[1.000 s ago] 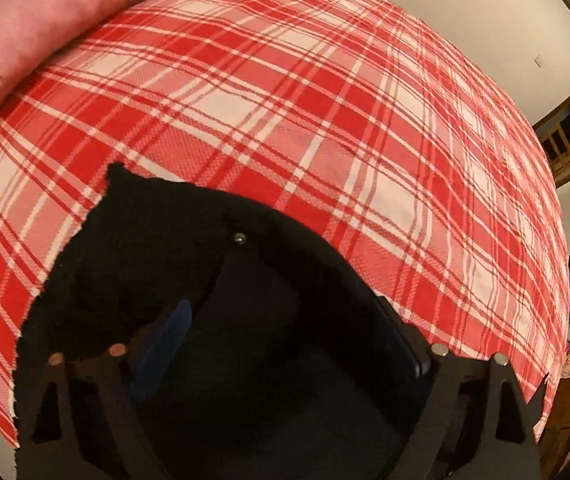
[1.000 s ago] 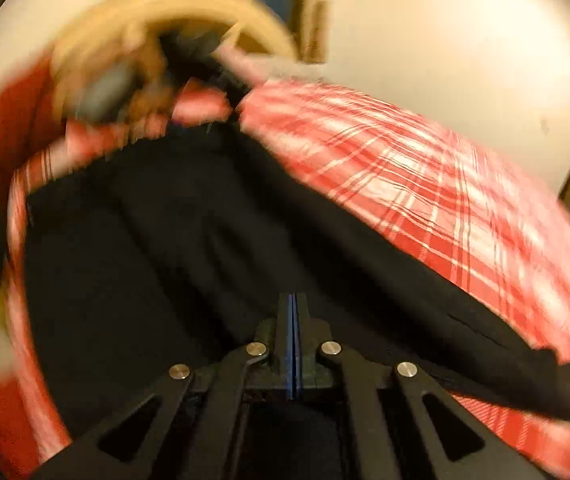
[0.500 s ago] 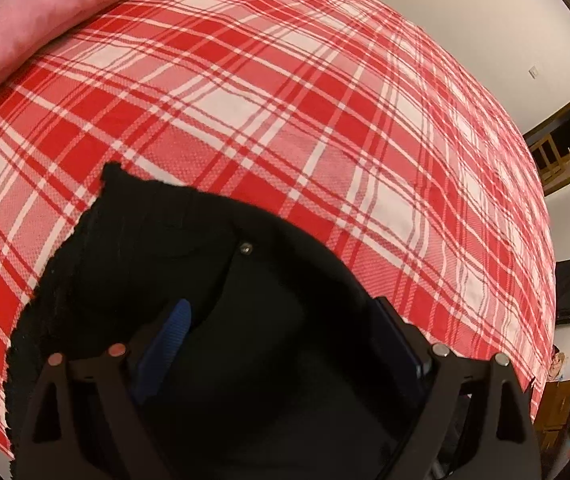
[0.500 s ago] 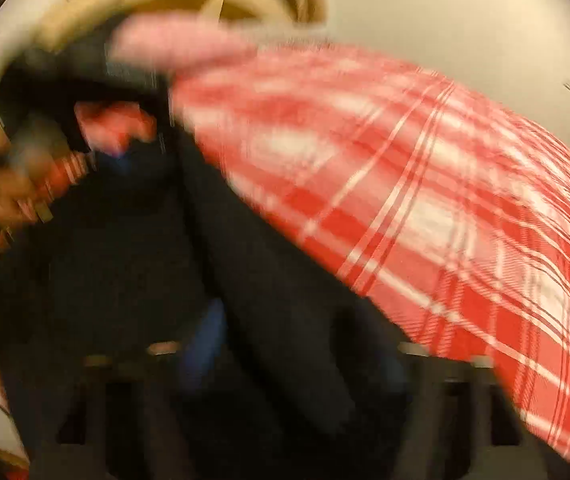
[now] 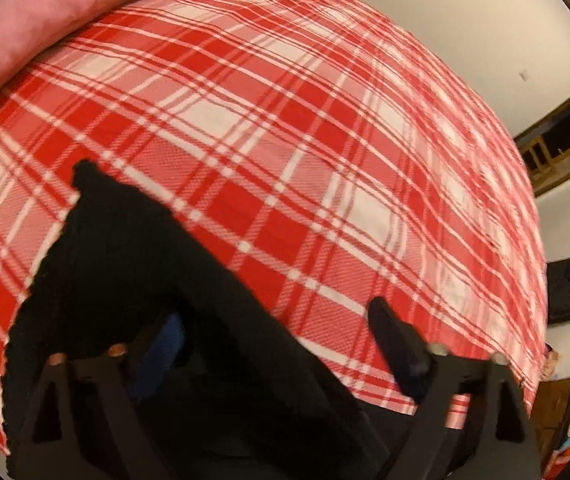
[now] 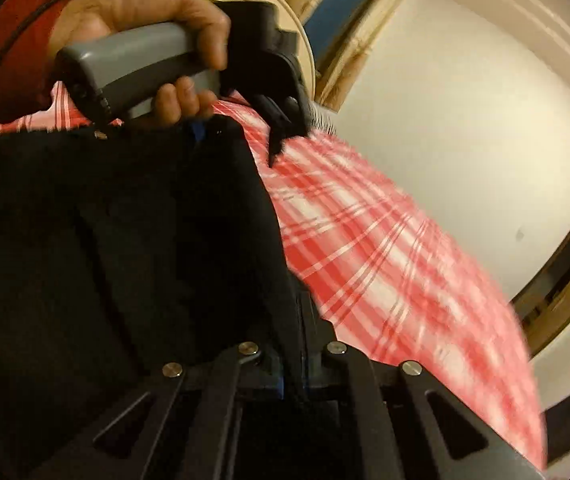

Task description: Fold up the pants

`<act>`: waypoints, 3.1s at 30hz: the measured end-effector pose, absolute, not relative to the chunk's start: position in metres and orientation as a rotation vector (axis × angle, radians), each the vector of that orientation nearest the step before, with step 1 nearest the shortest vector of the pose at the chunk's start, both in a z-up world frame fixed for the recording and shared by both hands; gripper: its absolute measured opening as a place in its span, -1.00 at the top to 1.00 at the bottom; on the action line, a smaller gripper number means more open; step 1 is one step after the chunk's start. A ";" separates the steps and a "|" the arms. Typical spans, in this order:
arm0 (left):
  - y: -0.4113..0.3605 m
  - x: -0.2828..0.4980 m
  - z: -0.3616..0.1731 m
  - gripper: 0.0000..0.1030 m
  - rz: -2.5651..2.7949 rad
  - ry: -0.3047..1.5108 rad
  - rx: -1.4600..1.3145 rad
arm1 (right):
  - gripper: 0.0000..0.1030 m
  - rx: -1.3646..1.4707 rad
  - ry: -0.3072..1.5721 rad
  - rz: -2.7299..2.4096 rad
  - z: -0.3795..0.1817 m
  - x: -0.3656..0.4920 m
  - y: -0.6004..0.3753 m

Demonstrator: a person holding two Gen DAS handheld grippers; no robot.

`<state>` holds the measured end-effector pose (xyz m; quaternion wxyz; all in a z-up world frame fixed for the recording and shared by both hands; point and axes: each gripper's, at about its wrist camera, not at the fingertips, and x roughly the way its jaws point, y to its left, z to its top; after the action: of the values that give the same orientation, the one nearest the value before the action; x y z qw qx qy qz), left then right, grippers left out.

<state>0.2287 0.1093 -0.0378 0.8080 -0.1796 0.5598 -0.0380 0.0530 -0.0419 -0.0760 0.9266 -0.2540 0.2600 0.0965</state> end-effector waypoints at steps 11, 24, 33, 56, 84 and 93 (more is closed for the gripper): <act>0.150 0.149 0.020 0.60 -0.241 0.981 -0.488 | 0.93 -0.375 0.469 0.293 -0.001 -0.001 -0.068; 0.221 -0.003 -0.030 0.60 -0.121 0.860 -0.506 | 0.93 -0.622 0.576 0.366 -0.093 -0.098 0.011; 0.224 -0.024 -0.079 0.39 -0.022 0.926 -0.415 | 0.93 -0.696 0.632 0.369 -0.129 -0.104 0.019; 0.189 -0.020 -0.029 -0.38 0.163 0.664 -0.121 | -0.50 0.082 0.774 0.504 -0.045 0.041 -0.143; 0.180 -0.042 -0.092 -1.00 0.210 0.774 -0.172 | -0.53 0.317 0.958 0.871 -0.085 0.022 -0.079; 0.181 -0.040 -0.092 -1.00 0.204 0.774 -0.164 | -0.53 0.176 0.999 0.928 -0.099 0.007 -0.071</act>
<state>-0.0397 0.1813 -0.0923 0.9178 -0.0799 0.3761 0.0992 0.0066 -0.0708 -0.0987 0.7729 0.0813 0.4612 0.4282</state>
